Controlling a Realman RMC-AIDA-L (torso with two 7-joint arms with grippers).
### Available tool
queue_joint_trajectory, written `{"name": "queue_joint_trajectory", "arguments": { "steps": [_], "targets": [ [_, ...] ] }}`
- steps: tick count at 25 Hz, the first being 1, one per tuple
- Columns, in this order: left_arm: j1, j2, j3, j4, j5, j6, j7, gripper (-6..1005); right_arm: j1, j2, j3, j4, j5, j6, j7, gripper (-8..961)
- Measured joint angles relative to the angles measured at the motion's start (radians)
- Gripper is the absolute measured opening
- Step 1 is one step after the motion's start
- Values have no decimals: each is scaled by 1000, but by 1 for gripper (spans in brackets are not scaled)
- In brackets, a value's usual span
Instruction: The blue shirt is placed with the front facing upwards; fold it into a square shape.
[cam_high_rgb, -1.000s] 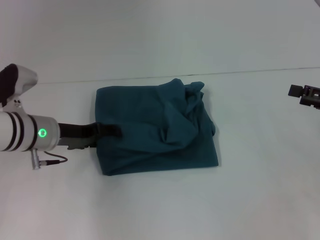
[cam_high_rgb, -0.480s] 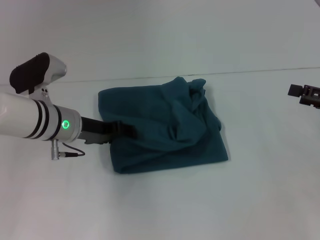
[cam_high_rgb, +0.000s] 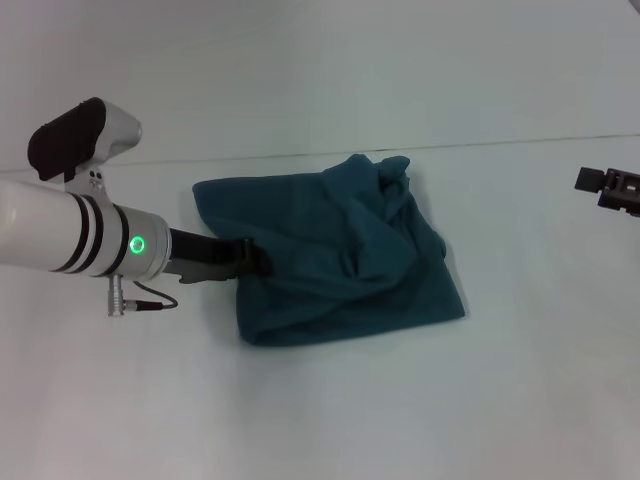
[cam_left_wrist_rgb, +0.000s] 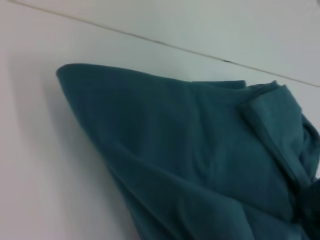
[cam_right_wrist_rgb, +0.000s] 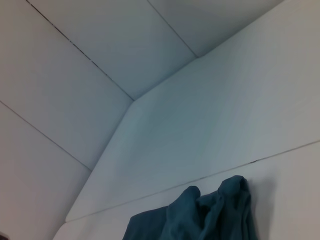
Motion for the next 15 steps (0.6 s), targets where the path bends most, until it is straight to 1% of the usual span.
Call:
{"name": "queue_joint_trajectory", "arguments": {
  "steps": [2, 5, 10, 12, 15],
  "targets": [
    [9, -5, -5, 30, -1, 29, 1, 391, 1, 0, 0, 0, 0, 1, 1, 915],
    [16, -6, -8, 50, -4, 53, 1, 288, 1, 0, 0, 0, 0, 1, 3, 915],
    [45, 1, -11, 80, -16, 112, -3, 220, 1, 3, 1, 0, 0, 1, 6, 915],
    [70, 3, -16, 103, -16, 139, -10, 207, 1, 3, 1, 0, 0, 1, 7, 915],
    [130, 1, -41, 175, -17, 194, -18, 201, 1, 3, 2, 0, 0, 1, 8, 915]
  ]
}}
